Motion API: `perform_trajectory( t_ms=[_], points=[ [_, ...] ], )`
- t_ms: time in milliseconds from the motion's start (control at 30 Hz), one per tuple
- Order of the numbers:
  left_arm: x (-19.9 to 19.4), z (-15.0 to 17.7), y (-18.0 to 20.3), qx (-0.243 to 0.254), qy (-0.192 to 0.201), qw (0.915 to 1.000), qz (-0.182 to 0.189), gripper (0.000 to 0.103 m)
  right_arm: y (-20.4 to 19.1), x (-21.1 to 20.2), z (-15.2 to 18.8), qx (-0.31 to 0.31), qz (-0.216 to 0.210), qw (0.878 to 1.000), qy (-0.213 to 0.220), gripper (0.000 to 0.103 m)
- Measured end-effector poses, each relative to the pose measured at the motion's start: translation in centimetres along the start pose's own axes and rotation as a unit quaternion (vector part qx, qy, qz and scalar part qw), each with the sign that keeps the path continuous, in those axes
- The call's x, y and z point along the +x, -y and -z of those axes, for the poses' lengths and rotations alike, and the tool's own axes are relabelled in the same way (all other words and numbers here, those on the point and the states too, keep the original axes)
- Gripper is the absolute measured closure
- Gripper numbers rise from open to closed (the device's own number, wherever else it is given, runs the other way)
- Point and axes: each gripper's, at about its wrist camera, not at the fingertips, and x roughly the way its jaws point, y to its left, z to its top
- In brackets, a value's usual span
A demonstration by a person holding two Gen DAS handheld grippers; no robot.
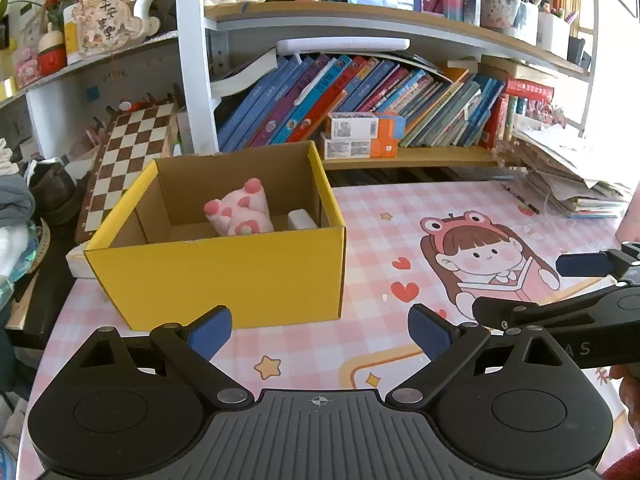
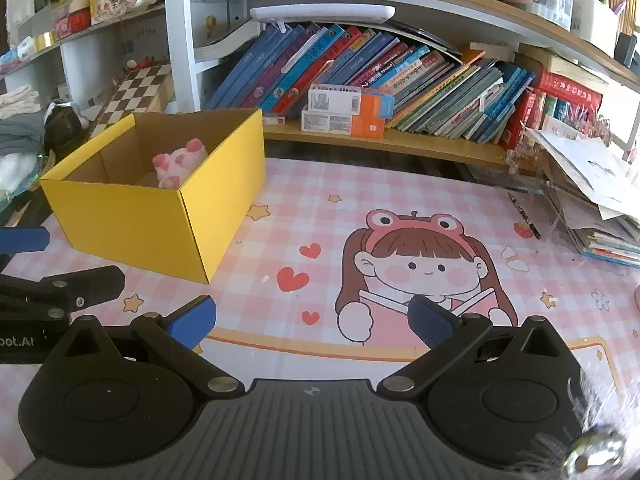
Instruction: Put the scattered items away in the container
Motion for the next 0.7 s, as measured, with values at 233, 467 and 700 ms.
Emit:
perform_trajectory(
  t_ms=[233, 467, 700],
  points=[
    [0.23, -0.1, 0.01, -0.003, -0.007, 1.0, 0.0, 0.006, 0.07, 0.14, 0.0, 0.002, 0.001, 1.0, -0.003, 0.0],
    [0.6, 0.03, -0.22, -0.011, -0.017, 0.9997, -0.009, 0.006, 0.27, 0.27, 0.04, 0.006, 0.005, 1.0, -0.005, 0.0],
    [0.8, 0.09, -0.47, -0.015, -0.021, 0.9995, -0.015, 0.003, 0.32, 0.35, 0.02, 0.007, 0.009, 1.0, -0.005, 0.0]
  ],
)
